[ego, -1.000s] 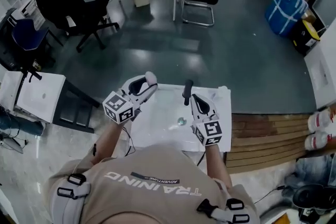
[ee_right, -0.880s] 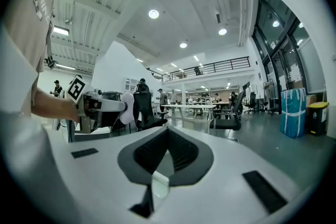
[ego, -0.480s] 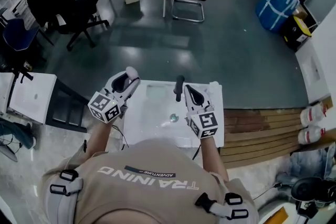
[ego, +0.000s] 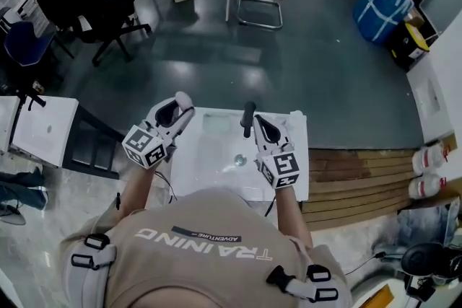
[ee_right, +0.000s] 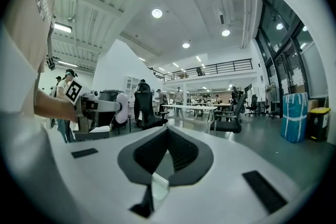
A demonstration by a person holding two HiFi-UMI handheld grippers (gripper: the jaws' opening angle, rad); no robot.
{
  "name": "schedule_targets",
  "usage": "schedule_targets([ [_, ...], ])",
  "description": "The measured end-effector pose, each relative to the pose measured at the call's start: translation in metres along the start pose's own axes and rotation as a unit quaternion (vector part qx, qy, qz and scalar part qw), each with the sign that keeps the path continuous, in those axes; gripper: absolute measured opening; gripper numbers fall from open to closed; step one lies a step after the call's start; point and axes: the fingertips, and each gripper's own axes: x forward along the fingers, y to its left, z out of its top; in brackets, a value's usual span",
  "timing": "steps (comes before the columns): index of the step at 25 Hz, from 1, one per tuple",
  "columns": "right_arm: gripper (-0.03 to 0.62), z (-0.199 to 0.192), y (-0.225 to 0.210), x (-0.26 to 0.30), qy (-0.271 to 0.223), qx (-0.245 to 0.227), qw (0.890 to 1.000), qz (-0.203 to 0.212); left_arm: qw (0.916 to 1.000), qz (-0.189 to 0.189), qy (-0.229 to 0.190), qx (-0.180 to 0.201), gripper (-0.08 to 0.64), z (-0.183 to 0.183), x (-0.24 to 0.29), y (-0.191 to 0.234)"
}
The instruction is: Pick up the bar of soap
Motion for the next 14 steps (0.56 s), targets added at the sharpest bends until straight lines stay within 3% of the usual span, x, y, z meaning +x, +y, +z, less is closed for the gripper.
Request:
schedule_targets([
  [14, -0.003, 0.003, -0.009, -0.003, -0.010, 0.005, 1.000, -0.016, 0.9998, -0.019, 0.003, 0.002, 0.181, -0.009, 0.014, 0.000],
])
